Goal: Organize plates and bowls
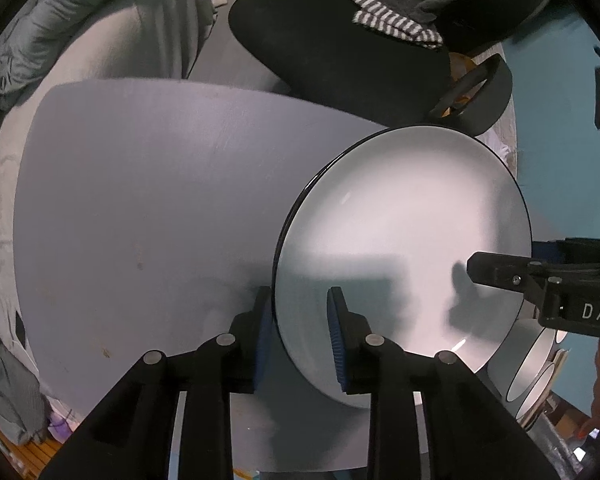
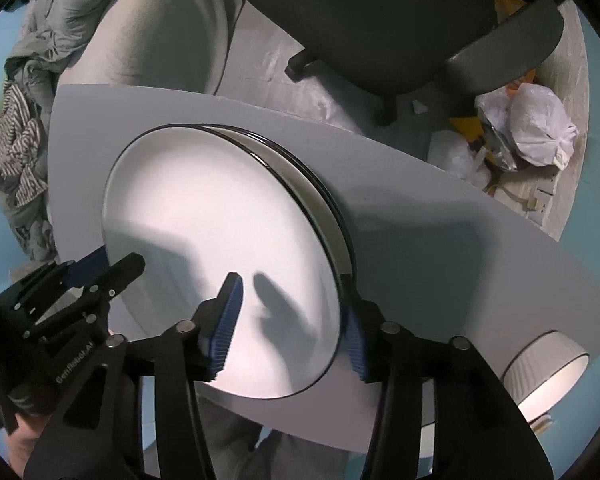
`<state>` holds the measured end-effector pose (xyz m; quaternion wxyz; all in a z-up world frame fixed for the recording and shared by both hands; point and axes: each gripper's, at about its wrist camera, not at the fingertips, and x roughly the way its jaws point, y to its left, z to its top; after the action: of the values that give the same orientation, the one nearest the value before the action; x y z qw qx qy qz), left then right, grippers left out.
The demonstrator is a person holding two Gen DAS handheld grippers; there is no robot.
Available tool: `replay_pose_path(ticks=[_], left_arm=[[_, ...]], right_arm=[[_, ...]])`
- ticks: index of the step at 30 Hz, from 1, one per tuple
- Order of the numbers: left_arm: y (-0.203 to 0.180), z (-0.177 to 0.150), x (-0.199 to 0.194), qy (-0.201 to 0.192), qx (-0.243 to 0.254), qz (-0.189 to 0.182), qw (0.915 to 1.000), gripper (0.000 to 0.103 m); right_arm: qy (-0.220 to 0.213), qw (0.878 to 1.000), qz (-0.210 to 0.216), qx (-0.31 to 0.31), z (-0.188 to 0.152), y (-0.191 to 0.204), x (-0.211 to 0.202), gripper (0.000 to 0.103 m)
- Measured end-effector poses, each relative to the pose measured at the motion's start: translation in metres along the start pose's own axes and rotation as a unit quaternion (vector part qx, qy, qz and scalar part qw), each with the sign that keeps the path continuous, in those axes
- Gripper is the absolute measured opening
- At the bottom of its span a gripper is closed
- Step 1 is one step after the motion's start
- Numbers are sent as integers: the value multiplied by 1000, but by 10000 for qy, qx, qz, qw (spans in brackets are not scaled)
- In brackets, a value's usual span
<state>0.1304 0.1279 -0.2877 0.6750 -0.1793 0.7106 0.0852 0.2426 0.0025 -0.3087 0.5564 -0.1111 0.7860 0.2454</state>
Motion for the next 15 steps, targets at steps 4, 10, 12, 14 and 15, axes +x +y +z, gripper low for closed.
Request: replay_pose_path(ticks=[4, 10, 12, 14, 15], left_arm=[[-1, -1, -3, -39, 37, 22, 10000, 28], [1, -6, -11, -156, 71, 83, 9998, 31], [0, -8, -17, -232, 102, 141, 9996, 37], [-2, -11, -25, -368, 176, 197, 9990, 39], [-3, -12, -28, -418, 202, 218, 9987, 42]], right_arm=[[-112, 9981, -596, -126, 0, 7, -7, 66], [-227, 9954, -882, -308, 0, 13, -14, 66], [-332, 9931, -1058, -381, -2, 15, -18, 66], [-430, 9915, -1150, -428, -7, 18, -20, 66], [-460, 9911, -1169, -435, -9, 20, -22, 66]])
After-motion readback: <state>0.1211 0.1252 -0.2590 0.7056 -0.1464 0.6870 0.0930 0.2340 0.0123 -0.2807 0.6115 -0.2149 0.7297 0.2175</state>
